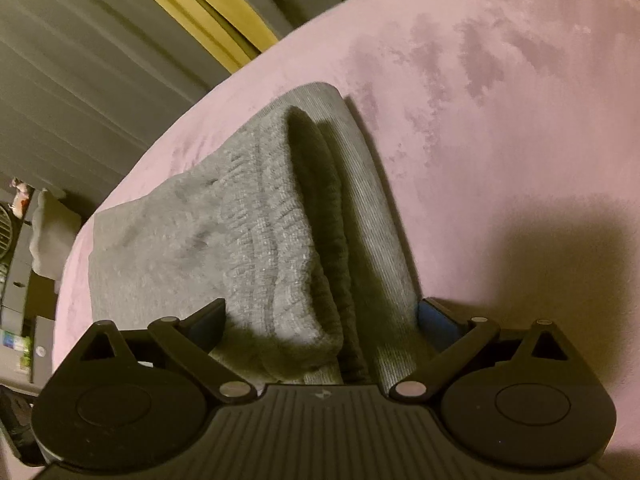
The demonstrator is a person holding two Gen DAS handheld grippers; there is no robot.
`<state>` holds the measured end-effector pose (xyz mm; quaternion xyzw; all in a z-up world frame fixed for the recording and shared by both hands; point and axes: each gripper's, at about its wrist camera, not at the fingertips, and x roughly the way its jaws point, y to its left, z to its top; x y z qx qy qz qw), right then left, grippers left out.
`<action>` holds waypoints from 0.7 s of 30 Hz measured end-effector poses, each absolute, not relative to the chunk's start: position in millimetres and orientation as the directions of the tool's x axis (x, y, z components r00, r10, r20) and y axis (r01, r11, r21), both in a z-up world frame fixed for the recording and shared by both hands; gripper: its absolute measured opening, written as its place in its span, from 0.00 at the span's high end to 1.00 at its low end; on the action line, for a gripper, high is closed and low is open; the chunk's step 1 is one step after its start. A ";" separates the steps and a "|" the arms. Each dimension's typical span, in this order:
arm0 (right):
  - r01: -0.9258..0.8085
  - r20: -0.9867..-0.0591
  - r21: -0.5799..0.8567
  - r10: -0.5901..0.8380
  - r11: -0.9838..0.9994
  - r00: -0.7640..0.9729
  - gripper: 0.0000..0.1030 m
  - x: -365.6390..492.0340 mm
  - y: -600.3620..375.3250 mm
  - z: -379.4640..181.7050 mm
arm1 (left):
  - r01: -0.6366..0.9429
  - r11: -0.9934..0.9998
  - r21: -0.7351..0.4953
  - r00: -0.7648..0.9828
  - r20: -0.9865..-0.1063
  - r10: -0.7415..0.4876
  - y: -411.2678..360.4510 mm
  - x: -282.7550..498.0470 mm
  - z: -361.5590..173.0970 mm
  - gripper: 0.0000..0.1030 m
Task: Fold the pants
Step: 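Fold the held cuff over the pants with the right gripper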
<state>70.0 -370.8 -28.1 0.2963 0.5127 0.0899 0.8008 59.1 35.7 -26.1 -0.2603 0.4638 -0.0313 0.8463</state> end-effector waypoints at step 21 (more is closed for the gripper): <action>0.094 -0.638 0.720 0.603 0.687 0.479 0.29 88.4 -380.8 -43.5 | -0.061 0.730 -0.681 0.505 -0.651 -0.566 46.5 118.5 -46.6 0.13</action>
